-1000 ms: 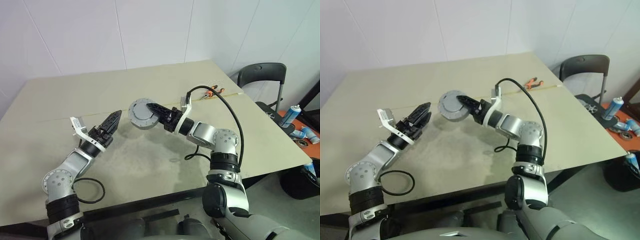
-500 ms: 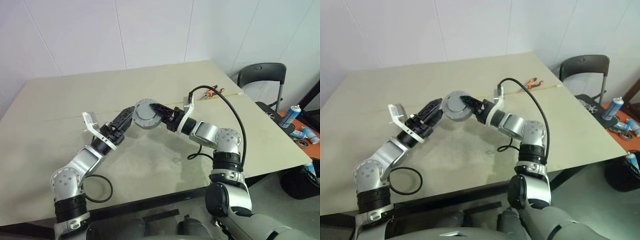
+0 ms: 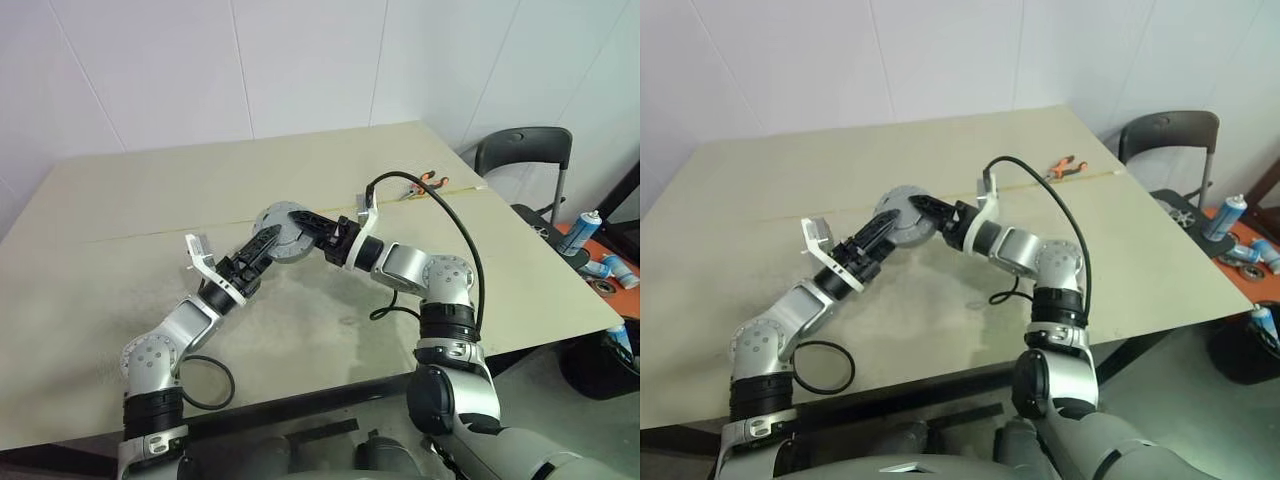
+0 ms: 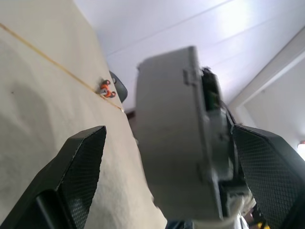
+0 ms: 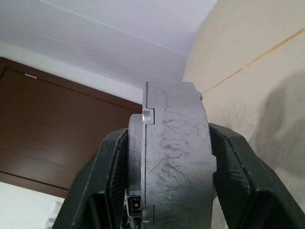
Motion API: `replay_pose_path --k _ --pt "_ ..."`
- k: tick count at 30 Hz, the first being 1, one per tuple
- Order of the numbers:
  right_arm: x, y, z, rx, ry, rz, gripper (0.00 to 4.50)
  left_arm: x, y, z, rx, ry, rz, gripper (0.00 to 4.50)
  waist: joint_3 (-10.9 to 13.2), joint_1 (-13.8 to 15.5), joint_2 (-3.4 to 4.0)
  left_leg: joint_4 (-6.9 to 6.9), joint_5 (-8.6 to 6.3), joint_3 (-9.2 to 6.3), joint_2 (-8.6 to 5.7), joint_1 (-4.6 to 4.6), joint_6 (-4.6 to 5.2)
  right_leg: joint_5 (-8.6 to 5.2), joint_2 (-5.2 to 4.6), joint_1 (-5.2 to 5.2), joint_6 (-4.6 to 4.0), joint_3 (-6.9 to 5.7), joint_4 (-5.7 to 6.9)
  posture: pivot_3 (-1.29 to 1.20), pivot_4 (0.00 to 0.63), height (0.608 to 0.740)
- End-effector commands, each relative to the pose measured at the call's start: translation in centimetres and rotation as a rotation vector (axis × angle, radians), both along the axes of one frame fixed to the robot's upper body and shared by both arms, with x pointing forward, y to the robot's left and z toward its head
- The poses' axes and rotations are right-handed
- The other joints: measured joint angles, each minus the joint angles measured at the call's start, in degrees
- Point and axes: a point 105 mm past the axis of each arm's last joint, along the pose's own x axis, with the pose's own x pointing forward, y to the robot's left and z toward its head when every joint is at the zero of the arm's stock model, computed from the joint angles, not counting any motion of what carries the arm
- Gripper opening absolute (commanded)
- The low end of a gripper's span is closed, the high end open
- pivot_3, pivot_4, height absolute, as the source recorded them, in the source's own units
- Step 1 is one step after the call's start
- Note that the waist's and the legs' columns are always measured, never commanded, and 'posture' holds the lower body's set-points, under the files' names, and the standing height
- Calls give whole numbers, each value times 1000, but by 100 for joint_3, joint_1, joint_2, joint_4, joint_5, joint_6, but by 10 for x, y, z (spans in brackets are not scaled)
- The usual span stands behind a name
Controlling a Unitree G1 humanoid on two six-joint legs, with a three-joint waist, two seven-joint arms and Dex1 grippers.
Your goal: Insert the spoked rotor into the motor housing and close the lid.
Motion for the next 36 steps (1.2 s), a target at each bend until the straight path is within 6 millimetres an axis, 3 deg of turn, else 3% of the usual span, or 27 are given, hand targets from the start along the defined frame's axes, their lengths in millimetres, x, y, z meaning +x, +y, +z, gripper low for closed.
replay_pose_path --k 1,12,15,20,28,36 --pt "1 5 26 50 -79 21 2162 5 -15 15 -24 -50 -37 4449 0 0 0 0 0 -1 0 0 0 0 0 0 0 0 0 0 0 740" --pt "1 3 24 35 -75 12 2162 7 -16 18 -56 -38 -31 4449 0 -20 -1 2 1 0 1 0 0 2 3 0 4 0 3 0 0 740" --pt "2 3 23 33 -73 11 2162 8 -12 19 -54 -35 -8 3855 -1 -17 -1 2 2 0 1 0 1 3 3 0 5 0 3 0 0 740" --pt "3 5 23 30 -68 9 2162 7 -12 19 -50 -31 -9 2360 0 -16 -2 4 2 0 0 0 1 4 4 2 6 0 3 0 0 740" --pt "3 3 22 31 -67 8 2162 6 -19 21 -60 -38 -45 2347 0 -14 -2 9 2 0 0 1 2 5 6 6 9 0 4 0 0 740" --pt "5 3 15 -4 -57 -10 2162 3 -28 47 -95 -119 -86 2323 -1 -11 -2 12 2 0 0 1 2 6 8 7 10 0 6 0 0 740"
